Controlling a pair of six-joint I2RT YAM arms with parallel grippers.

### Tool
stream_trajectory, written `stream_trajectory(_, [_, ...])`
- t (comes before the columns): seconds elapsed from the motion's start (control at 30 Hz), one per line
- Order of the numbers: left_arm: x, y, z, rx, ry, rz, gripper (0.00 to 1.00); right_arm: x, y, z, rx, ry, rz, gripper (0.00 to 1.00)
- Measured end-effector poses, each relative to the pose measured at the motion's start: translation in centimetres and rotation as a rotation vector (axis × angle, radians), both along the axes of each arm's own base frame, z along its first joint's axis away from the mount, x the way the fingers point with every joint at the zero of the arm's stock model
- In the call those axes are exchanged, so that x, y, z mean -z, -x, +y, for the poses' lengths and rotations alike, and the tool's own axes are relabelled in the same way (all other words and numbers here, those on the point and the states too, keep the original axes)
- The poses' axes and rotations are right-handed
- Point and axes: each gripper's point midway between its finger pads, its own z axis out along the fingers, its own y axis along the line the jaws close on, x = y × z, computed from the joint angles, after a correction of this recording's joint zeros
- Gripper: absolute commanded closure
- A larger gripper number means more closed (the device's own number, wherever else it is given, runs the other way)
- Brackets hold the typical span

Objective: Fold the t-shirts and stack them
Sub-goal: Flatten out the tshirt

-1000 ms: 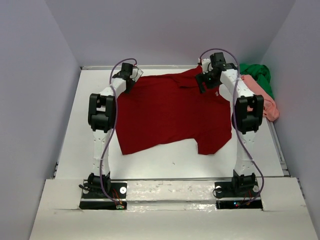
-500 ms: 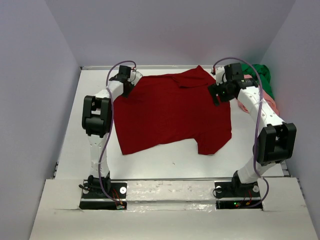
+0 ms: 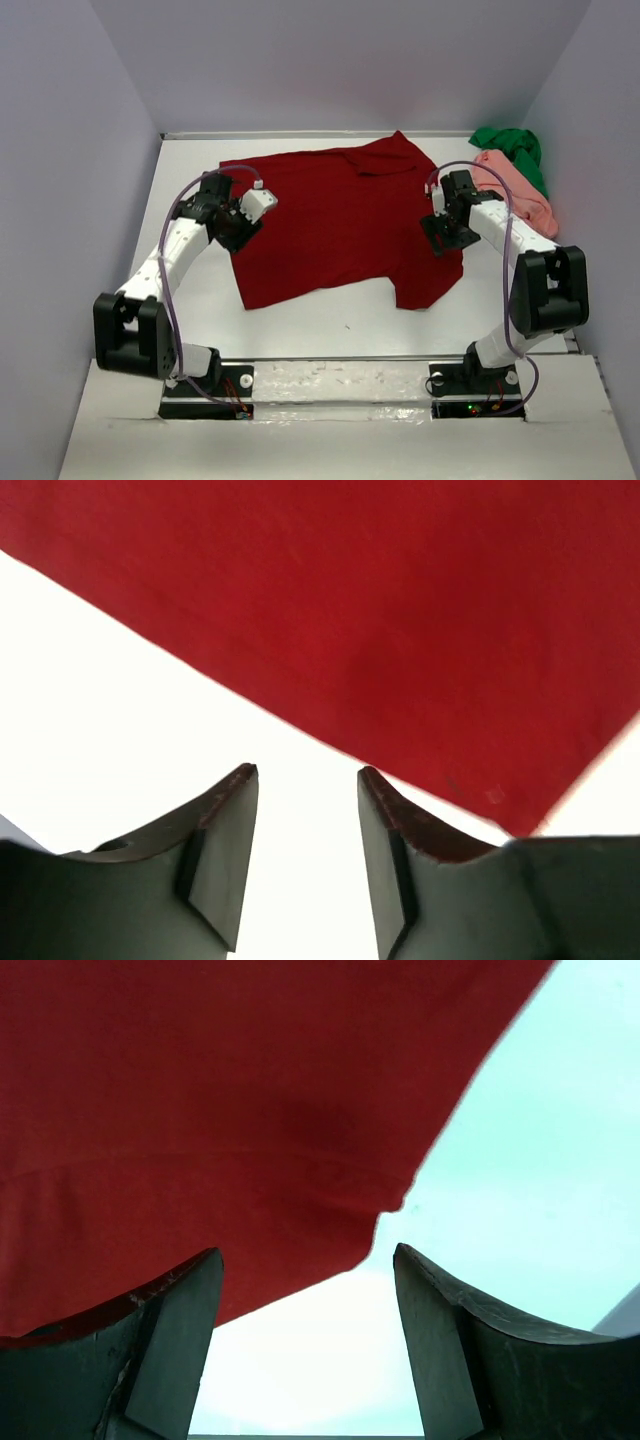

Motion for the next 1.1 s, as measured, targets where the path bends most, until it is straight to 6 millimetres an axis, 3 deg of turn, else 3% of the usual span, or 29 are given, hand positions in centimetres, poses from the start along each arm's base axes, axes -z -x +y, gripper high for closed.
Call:
stream_trajectory(0.2, [1.0,6.1,1.4,0.025,-0.027,0.043,0.43,-0.2,-0.6,-2.4,0.092,0.044,-0.039,0.31])
stream_trajectory(0.37, [1.5,8.5,2.1,0.020,-0.045,0.055,0.40,0.9,-1.2,-5.2,0.188,0.064,-0.032,0.37])
stream_trajectory(0.6, [1.2,8.9,2.6,0.009,-0.063,0.042,0.39,3.7,-1.7,-6.6,0.237,0.027,0.046,0.40])
stream_trajectory(0.9, [1.2,9.2,2.9,0.003,-0.074,0.045,0.39,4.0,-2.5,-4.2,0.196,-0.107,0.054,0.47])
stream_trajectory(1.1, [1.6,9.5,3.0,0.000,-0.078,0.060,0.39,4.7,-2.3,-3.8,0.180,-0.126,0.077,0.47])
